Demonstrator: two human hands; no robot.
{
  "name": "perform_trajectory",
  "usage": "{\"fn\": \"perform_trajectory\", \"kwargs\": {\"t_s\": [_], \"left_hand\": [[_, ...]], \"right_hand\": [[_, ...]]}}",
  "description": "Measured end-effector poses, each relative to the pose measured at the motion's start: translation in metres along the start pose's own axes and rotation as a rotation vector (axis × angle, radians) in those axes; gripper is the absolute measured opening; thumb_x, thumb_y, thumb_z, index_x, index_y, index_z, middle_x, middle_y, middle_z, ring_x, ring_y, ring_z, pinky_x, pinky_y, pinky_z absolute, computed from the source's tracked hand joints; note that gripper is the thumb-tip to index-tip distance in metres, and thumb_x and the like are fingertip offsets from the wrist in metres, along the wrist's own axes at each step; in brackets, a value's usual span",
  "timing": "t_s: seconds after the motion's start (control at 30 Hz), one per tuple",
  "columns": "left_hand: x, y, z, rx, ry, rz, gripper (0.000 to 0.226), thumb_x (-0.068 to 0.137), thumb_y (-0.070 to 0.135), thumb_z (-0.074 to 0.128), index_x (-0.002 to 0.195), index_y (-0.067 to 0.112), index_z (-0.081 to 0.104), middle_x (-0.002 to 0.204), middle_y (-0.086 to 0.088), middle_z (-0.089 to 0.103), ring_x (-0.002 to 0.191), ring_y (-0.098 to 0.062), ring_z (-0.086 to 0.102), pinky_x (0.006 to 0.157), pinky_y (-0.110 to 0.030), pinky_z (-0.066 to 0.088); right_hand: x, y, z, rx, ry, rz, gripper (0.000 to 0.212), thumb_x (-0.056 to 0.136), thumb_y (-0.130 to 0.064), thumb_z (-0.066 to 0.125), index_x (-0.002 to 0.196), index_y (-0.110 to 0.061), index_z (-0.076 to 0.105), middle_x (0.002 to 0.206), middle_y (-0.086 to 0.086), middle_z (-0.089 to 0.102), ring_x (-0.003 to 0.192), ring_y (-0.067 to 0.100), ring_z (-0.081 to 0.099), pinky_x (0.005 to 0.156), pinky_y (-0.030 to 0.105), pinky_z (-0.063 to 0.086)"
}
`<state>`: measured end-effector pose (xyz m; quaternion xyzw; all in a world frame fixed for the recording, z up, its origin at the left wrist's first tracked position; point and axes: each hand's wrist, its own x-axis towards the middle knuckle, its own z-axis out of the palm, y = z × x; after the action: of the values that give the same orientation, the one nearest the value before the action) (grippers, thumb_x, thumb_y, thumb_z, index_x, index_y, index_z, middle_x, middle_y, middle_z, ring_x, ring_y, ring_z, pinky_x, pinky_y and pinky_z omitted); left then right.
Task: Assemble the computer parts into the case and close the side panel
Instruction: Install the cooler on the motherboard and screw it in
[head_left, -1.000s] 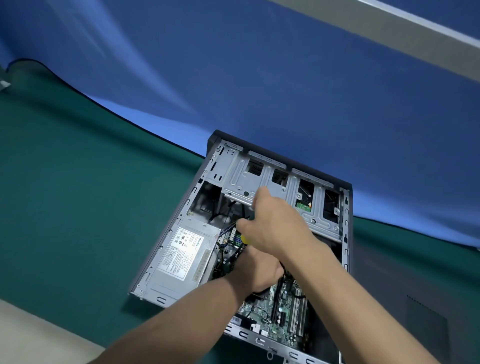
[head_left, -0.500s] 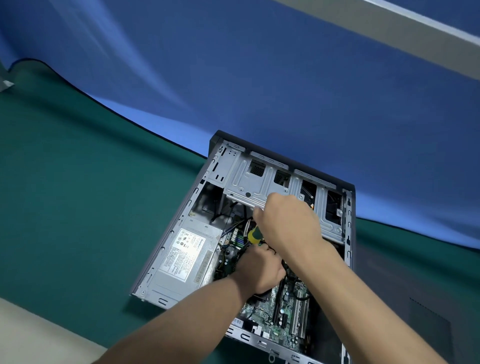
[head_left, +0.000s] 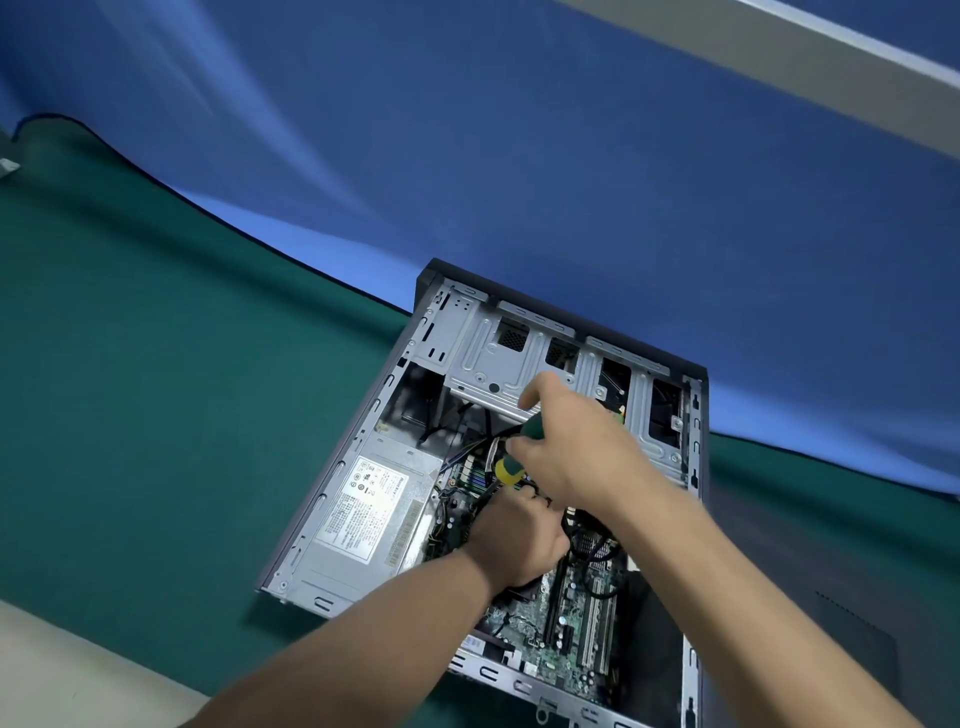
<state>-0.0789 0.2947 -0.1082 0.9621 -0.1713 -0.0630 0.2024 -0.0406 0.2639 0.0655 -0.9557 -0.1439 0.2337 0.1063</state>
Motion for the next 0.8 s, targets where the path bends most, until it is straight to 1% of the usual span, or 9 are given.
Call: {"fn": "perform_trajectory", "kwargs": {"t_s": [0.07,0.13,0.23,0.3,0.33,0.47,0.63,0.7,0.8], "left_hand": [[0.0,-0.001,-0.002,-0.037,0.048,-0.055,0.023,0.082,0.02,0.051,0.084,0.006,0.069,0.077,-0.012,0.07,0.074,-0.027,0.064,0.069,-0.032,0.051],[-0.002,0.0,0.0,-0.026,0.068,-0.049,0.018,0.076,0.021,0.058,0.078,0.008,0.07,0.072,-0.009,0.071,0.069,-0.025,0.067,0.062,-0.028,0.054],[0.001,-0.001,0.0,0.035,0.046,-0.026,0.023,0.081,0.026,0.055,0.088,0.012,0.071,0.083,-0.006,0.071,0.08,-0.021,0.065,0.072,-0.027,0.052],[0.003,-0.004,-0.003,0.111,0.063,0.015,0.016,0.075,0.031,0.063,0.075,0.017,0.071,0.068,0.0,0.068,0.066,-0.017,0.062,0.062,-0.023,0.048],[0.003,-0.004,-0.002,0.108,0.054,0.02,0.016,0.075,0.03,0.062,0.071,0.017,0.07,0.063,-0.001,0.067,0.061,-0.017,0.061,0.059,-0.022,0.047],[0.002,-0.003,0.005,0.088,0.018,-0.005,0.03,0.09,0.023,0.037,0.088,0.008,0.064,0.082,-0.012,0.067,0.078,-0.027,0.06,0.071,-0.032,0.044],[0.001,-0.005,0.005,0.135,0.037,0.085,0.02,0.074,0.03,0.066,0.058,0.018,0.063,0.049,0.001,0.058,0.048,-0.016,0.054,0.05,-0.021,0.037],[0.001,-0.007,0.009,0.009,0.01,0.038,0.022,0.085,0.026,0.053,0.082,0.01,0.068,0.074,-0.007,0.068,0.073,-0.024,0.061,0.067,-0.03,0.047],[0.004,-0.009,0.015,-0.045,0.035,-0.047,0.035,0.092,0.027,0.038,0.104,0.007,0.063,0.102,-0.011,0.068,0.1,-0.027,0.058,0.084,-0.038,0.043]], "right_hand": [[-0.001,-0.003,0.004,-0.056,0.134,0.005,0.024,0.097,-0.034,0.05,0.098,-0.011,0.044,0.097,0.008,0.062,0.081,0.029,0.056,0.064,0.03,0.036],[-0.001,-0.005,0.006,-0.165,0.219,0.014,0.029,0.098,-0.037,0.044,0.089,-0.01,0.039,0.09,0.009,0.061,0.074,0.03,0.049,0.06,0.03,0.034],[0.001,-0.004,0.0,-0.063,0.063,0.024,0.027,0.094,-0.037,0.05,0.099,-0.014,0.037,0.086,0.004,0.054,0.078,0.028,0.051,0.063,0.032,0.035],[0.002,-0.003,-0.002,0.004,-0.012,0.013,0.024,0.093,-0.031,0.051,0.107,-0.016,0.039,0.095,0.005,0.058,0.082,0.028,0.057,0.065,0.032,0.038],[0.002,-0.002,-0.001,-0.008,0.016,0.009,0.022,0.095,-0.031,0.05,0.105,-0.014,0.041,0.097,0.007,0.06,0.08,0.028,0.057,0.065,0.031,0.038],[0.002,0.0,-0.001,-0.197,0.176,0.045,0.033,0.099,-0.042,0.04,0.09,-0.01,0.038,0.086,0.01,0.058,0.081,0.032,0.053,0.062,0.031,0.034],[0.002,0.004,-0.006,-0.058,-0.011,0.005,0.025,0.095,-0.032,0.05,0.11,-0.014,0.041,0.087,0.004,0.057,0.082,0.027,0.054,0.064,0.032,0.037],[0.001,0.003,-0.003,-0.092,0.076,0.004,0.027,0.097,-0.037,0.048,0.098,-0.011,0.044,0.076,0.003,0.052,0.076,0.026,0.051,0.062,0.03,0.035],[0.003,0.001,-0.004,-0.24,0.152,0.005,0.037,0.098,-0.046,0.04,0.085,-0.011,0.04,0.07,0.002,0.038,0.073,0.026,0.042,0.06,0.03,0.031]]}}
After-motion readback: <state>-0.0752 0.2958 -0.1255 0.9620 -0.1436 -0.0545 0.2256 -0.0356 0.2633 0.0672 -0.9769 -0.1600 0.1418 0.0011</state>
